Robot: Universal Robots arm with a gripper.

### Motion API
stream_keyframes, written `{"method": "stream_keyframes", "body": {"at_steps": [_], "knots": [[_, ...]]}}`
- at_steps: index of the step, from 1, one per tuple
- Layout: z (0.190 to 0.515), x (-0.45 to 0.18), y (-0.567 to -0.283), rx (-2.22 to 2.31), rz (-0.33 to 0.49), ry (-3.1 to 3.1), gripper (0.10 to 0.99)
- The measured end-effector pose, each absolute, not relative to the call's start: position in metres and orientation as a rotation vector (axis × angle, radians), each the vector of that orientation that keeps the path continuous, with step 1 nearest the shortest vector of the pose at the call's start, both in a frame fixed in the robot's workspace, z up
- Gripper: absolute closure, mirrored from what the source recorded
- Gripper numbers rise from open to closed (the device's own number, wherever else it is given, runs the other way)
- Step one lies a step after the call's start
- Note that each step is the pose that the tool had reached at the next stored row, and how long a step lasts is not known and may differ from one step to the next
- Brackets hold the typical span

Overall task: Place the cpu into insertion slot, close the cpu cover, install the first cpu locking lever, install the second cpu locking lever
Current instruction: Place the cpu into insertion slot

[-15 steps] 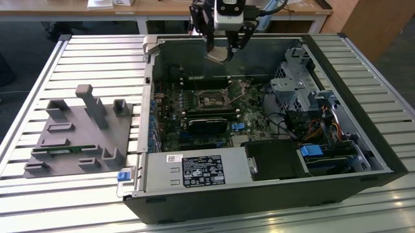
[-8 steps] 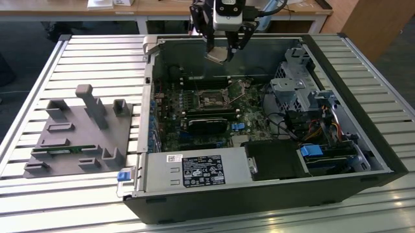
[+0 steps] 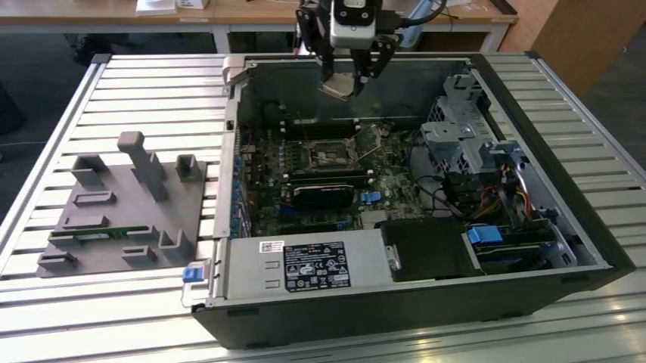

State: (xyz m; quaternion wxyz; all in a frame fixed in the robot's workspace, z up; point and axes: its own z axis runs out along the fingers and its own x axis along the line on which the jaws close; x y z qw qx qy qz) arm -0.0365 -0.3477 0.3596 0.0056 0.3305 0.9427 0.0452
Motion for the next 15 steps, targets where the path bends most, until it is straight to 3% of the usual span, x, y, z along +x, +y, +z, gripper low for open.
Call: {"method": "stream_keyframes", "body": {"at_steps": [15], "knots": [[0.3586, -0.0365, -0.3476, 1.080, 0.141, 2.933, 0.545]]}}
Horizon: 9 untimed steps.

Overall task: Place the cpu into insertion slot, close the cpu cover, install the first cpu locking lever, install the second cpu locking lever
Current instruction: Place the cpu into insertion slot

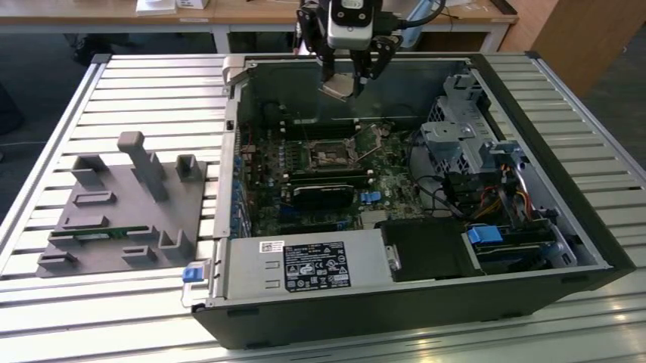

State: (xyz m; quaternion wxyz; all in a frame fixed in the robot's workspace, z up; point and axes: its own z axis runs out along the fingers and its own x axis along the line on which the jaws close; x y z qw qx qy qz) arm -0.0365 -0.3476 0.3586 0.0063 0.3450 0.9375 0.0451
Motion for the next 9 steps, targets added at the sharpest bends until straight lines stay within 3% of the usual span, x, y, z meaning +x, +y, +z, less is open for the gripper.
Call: {"method": "stream_keyframes", "body": {"at_steps": [9], "knots": [[0.3579, -0.0365, -0.3475, 1.104, 0.141, 2.923, 0.545]]}}
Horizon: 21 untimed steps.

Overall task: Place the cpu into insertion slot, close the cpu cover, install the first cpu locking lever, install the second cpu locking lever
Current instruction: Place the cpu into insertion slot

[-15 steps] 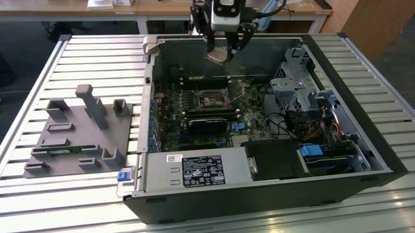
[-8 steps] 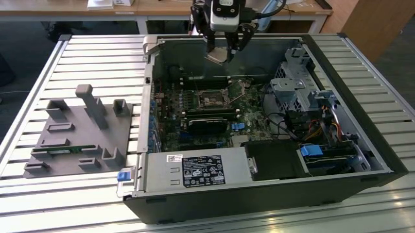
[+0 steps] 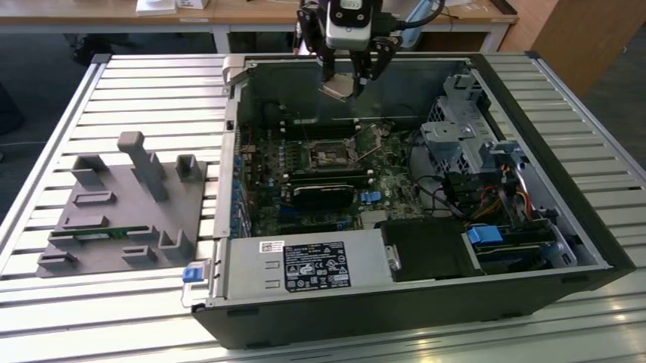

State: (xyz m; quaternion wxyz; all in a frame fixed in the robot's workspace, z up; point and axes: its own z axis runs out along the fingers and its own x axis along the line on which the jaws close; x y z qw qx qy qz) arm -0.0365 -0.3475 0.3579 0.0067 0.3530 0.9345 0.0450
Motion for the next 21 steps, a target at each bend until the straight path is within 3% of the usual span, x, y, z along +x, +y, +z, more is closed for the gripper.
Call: {"method": "stream_keyframes", "body": {"at_steps": [21], "knots": [[0.3557, -0.0365, -0.3464, 1.159, 0.140, 2.900, 0.545]]}}
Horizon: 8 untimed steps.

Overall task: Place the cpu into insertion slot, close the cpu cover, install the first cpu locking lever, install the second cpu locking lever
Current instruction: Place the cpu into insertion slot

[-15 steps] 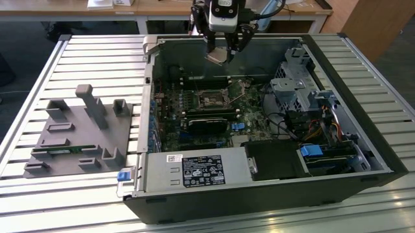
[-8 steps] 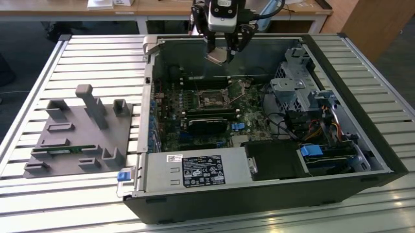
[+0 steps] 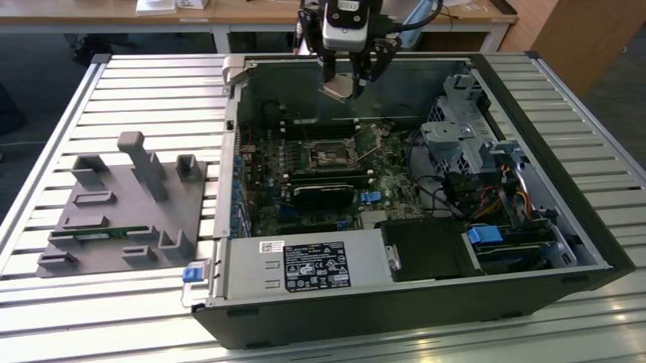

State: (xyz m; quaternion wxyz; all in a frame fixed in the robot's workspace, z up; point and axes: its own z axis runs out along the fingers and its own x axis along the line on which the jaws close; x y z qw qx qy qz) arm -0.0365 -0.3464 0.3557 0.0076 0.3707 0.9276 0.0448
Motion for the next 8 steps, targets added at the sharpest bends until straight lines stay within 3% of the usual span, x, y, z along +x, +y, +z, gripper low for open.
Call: {"method": "stream_keyframes", "body": {"at_steps": [8], "knots": [[0.3543, -0.0365, -0.3463, 1.311, 0.138, 2.830, 0.545]]}}
